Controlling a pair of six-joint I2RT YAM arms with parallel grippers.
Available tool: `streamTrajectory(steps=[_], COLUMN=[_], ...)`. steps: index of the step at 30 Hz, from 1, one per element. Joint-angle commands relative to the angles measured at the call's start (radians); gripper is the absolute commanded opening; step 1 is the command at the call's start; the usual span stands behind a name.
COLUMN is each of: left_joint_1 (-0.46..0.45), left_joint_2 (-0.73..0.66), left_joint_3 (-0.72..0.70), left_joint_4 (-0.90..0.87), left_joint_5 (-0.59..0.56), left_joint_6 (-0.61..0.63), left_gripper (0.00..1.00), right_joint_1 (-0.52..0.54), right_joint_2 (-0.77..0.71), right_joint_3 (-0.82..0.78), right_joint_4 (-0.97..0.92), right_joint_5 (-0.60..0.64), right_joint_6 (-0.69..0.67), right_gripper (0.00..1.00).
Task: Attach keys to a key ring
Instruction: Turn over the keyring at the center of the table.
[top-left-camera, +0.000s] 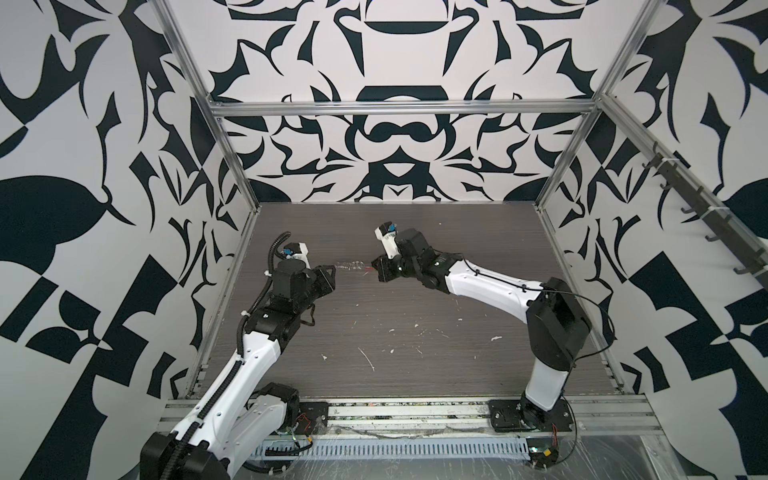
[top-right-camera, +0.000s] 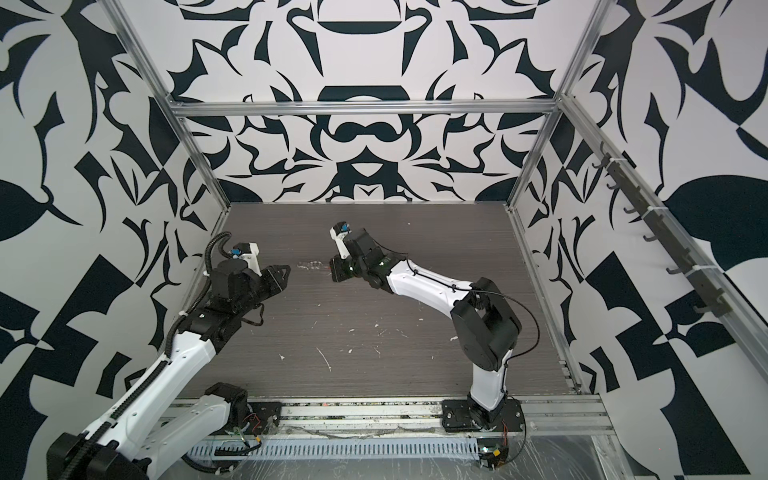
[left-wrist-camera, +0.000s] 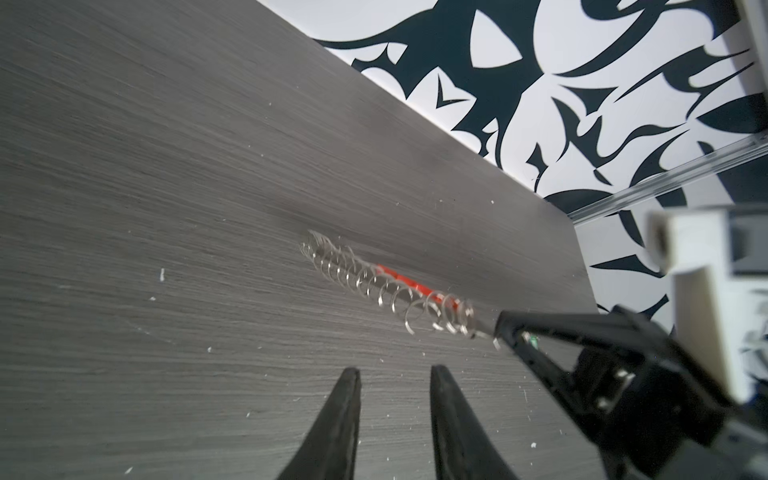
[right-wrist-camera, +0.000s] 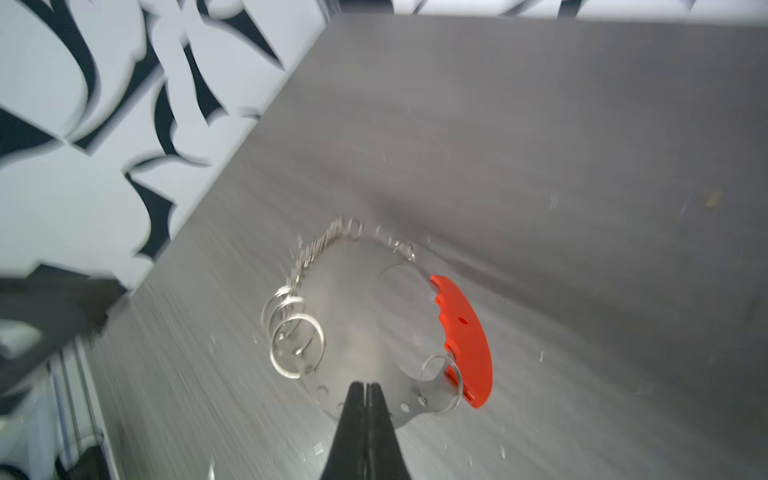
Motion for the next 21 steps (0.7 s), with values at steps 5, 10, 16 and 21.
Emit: streamTrajectory(steps=[5,10,16,21], left_joint_1=[0.002,-0.024,-0.116,-0.162], left_joint_2=[0.096,0.162,0.258,0.321], left_joint_3=[-0.109,-0.129,-0.09,-0.049], left_joint_4=[0.117,0.208,0.251,0.288], left_joint_5=[0.115,0.137,0.098,0.101], left_joint_6=[-0.038,-0.062,-0.041,-0.005], left_gripper=[0.31,0.3,0.3,0.31], right_joint_1=[-0.023,-0.066,-0.095,-0.122], right_joint_2=[-0.057,-0.104,-0.124,-0.132], right_joint_3=[-0.316,-0.463,-0.52,-0.527], right_joint_4=[0.109,0.218,0.288,0.276], right_joint_5=[-0.145,-0.133,-0.153,-0.154], right_joint_6=[-0.068,-0.068,-0.077,-0.103], right_gripper=[0.0,0.0,0.0,0.06])
